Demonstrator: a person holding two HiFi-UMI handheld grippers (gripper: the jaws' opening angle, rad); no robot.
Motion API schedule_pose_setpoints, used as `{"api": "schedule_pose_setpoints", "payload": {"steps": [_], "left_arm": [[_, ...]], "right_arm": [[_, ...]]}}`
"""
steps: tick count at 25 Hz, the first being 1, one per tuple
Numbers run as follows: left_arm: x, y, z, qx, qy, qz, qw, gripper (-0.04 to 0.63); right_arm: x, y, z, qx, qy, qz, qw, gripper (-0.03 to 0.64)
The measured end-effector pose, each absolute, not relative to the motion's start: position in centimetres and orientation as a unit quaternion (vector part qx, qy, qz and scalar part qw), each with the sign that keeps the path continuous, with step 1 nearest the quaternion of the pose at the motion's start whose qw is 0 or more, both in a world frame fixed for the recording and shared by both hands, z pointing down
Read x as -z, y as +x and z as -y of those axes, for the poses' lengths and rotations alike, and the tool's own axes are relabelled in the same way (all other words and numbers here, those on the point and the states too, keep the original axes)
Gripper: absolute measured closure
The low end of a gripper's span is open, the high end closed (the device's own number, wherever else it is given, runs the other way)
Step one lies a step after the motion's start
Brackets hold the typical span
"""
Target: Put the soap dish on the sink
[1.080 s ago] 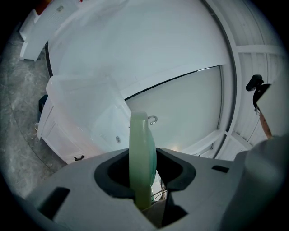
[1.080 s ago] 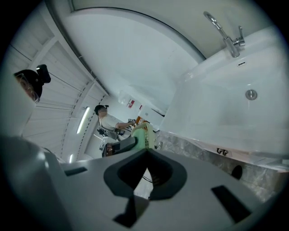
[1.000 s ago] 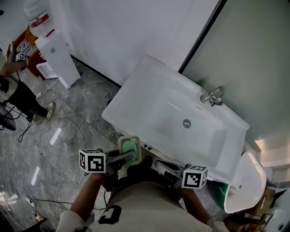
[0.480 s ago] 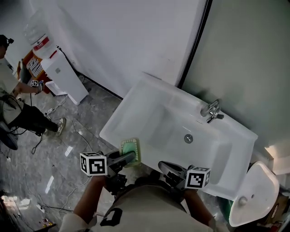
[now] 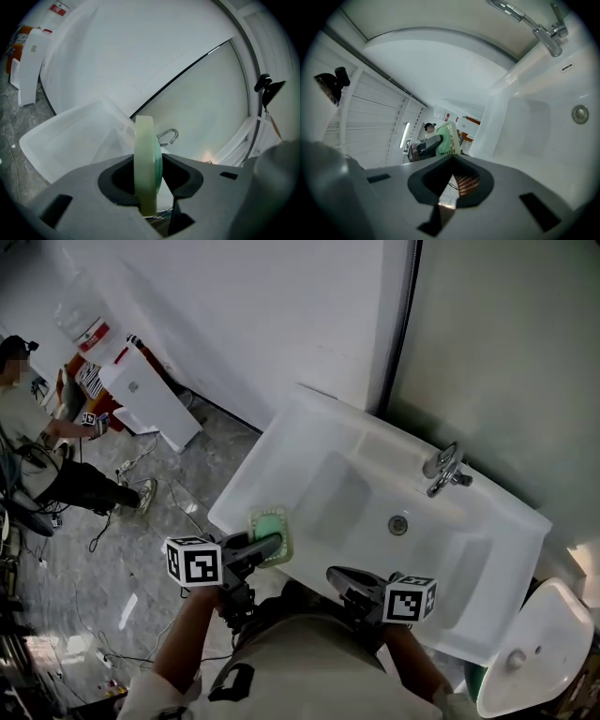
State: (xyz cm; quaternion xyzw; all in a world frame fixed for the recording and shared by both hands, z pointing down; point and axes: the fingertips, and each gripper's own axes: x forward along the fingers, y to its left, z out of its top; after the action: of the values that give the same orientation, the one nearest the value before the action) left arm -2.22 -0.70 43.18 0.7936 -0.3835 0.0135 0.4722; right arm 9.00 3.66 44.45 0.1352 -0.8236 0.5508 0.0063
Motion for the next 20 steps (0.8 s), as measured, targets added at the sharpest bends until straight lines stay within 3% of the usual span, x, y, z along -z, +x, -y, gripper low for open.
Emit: {"api": "schedule_pose_setpoints", "payload": {"steps": [14,20], "left_arm": [[-43.2,-5.8,7.4,-0.121,0.833,0.333,0.425,0.453],[-45.9,-9.7,9.7,-0.139,0.837,0.291,0.442,0.453]], "right_arm": [[-43.9,10.3,-1.3,-0.549,0.210,0.809,-0.034,0.607],[-44.7,5.3,0.3,-0.558,0.235,0.796,-0.013,0.607]]}}
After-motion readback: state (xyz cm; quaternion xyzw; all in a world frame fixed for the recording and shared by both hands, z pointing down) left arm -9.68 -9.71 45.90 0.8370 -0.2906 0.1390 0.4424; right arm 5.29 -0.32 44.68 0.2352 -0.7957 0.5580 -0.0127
